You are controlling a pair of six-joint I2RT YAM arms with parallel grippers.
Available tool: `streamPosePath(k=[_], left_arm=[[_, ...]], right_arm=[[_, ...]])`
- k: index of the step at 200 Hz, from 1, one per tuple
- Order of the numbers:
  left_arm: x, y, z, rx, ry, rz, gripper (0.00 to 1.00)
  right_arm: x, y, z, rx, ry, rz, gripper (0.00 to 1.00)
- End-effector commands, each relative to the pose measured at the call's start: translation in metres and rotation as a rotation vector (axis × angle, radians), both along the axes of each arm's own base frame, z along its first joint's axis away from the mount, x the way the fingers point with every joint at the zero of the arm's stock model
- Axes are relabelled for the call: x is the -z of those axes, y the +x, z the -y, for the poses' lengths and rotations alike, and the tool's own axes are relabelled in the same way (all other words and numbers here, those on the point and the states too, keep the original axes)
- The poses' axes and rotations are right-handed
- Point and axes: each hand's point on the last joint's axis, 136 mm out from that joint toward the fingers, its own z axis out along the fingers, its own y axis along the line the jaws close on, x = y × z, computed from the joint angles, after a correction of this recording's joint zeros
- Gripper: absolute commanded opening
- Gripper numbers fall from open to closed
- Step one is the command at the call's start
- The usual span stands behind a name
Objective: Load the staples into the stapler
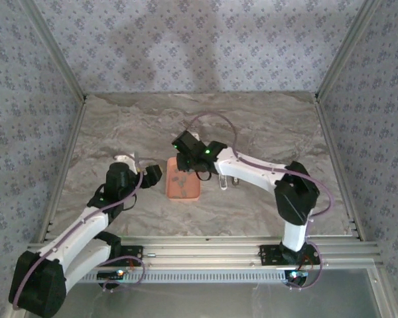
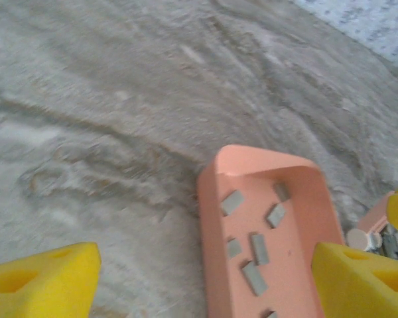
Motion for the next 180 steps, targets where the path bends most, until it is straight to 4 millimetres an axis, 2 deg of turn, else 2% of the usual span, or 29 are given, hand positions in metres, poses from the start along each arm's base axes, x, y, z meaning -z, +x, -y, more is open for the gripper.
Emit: streamPosePath(k=[1,32,57,115,180], left_arm=[[0.010,-0.004,-0.015,-0.077,-0.020,-0.038,0.83],[0.017,-0.008,-0.020,-0.091,-0.016,-0.063,0.83],[0.021,-0.011,-0.022,-0.097,-0.015,-0.073,0.83],[0.021,-0.009,-0.023,-0.101,-0.020,-0.063,0.83],[0.020,-0.009,-0.022,-0.098,-0.021,-0.059,0.83]], right_arm=[[0.013,-0.009,-0.008,-0.037,-0.057,-0.081,0.37],[0.035,-0.012,-0.015,-0.047,-0.128,-0.164,0.36],[0.050,-0.016,-0.014,-0.029,-0.166,-0.220,0.35],[0.073,-0.013,-0.005,0.024,-0.199,-0.274,0.32],[0.092,-0.011,-0.007,0.037,-0.208,-0.296,0.30]])
